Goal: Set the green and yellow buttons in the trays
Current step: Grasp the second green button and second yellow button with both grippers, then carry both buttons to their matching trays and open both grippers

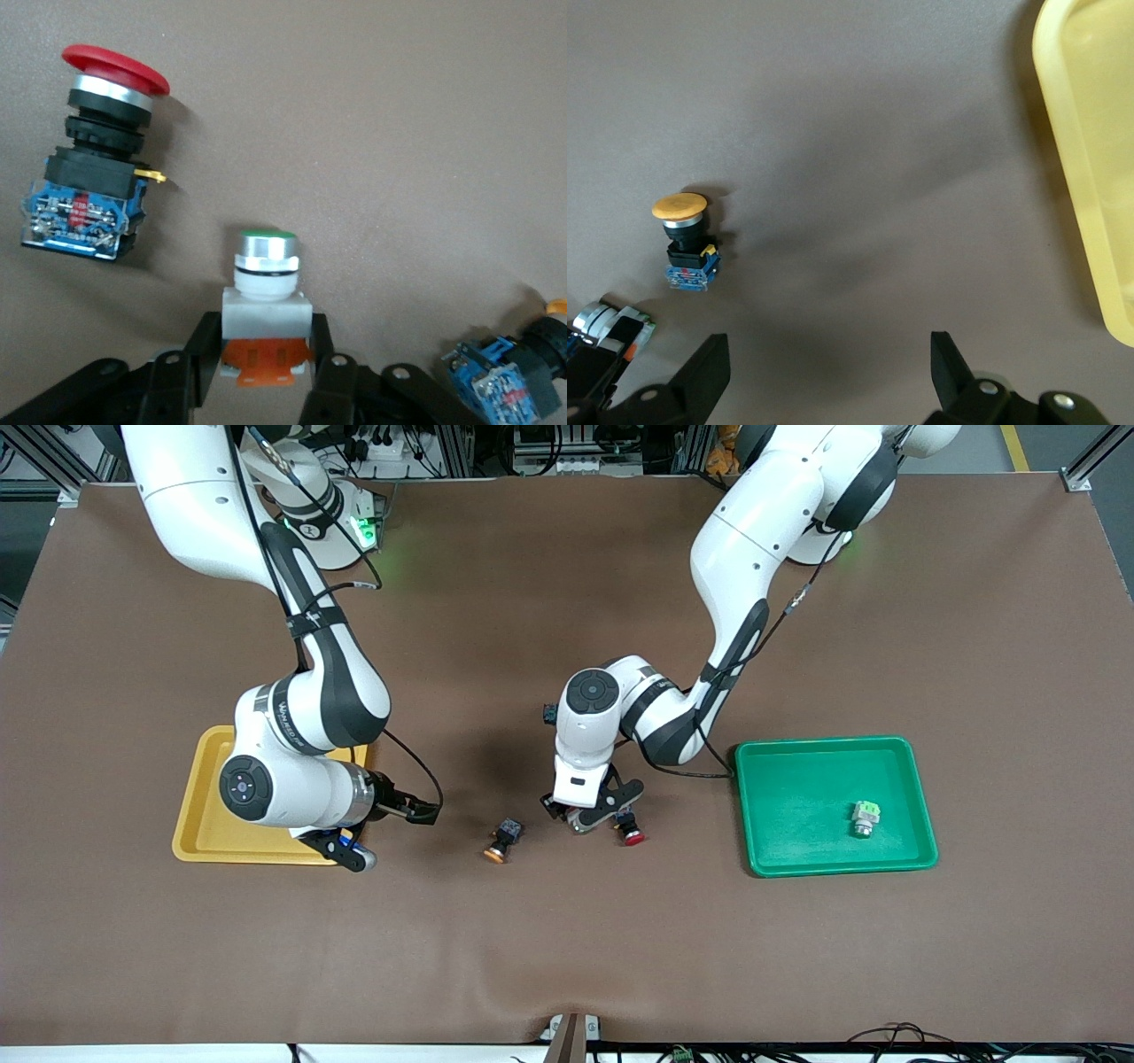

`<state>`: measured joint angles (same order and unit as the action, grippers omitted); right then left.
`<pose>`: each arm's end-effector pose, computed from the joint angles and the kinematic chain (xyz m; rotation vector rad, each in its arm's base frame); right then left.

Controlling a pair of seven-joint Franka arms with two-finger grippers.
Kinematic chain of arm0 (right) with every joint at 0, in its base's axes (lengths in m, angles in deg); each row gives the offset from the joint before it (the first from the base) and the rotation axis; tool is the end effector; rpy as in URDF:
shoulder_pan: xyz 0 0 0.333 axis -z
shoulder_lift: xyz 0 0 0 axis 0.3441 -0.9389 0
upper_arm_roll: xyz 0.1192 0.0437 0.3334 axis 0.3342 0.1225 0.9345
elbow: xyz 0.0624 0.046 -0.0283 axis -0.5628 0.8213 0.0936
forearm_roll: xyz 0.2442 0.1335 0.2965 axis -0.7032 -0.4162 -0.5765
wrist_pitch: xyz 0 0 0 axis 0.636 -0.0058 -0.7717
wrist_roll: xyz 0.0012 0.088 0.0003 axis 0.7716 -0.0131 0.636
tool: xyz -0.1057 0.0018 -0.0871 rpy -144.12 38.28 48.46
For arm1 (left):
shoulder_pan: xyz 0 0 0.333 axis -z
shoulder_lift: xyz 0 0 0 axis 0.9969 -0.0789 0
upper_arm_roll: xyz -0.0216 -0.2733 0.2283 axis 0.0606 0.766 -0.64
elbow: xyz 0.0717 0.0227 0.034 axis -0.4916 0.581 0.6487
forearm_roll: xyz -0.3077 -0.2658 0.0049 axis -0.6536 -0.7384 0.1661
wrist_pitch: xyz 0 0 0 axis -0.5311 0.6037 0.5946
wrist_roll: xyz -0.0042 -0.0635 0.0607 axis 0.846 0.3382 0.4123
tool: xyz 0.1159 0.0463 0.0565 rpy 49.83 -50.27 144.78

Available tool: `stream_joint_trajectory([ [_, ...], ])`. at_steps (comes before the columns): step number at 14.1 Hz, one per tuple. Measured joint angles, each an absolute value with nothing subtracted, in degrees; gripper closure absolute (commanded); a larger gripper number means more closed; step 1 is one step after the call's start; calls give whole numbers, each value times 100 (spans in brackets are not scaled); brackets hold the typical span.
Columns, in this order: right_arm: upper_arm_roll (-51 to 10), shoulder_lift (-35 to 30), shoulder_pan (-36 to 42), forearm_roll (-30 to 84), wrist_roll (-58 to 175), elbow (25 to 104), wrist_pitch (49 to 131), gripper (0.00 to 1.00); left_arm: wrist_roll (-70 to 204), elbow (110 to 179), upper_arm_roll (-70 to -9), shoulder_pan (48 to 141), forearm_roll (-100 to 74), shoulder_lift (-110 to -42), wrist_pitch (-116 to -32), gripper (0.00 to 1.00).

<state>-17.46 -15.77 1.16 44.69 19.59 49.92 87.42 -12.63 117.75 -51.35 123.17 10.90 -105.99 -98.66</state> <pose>0.6916 0.2453 0.2918 -2.8522 0.6556 0.3654 0.6095 -0.5480 0.1680 2.8338 0.8799 0.2784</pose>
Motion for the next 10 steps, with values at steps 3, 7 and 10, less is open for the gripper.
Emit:
stream_joint_trajectory([
  [3, -1765, -1581, 116, 4469, 1958, 4993, 8749, 0, -1200, 11702, -5151, 12312, 1090, -10594, -9775, 100],
  [7, -1743, -1660, -10, 4466, 1957, 5008, 9329, 0, -760, 11527, -5182, 12089, 1090, -10180, -9007, 100],
  [10, -1734, -1851, -305, 4464, 1744, 5013, 9819, 0, -284, 11648, -5100, 11657, 1089, -9542, -8393, 100],
])
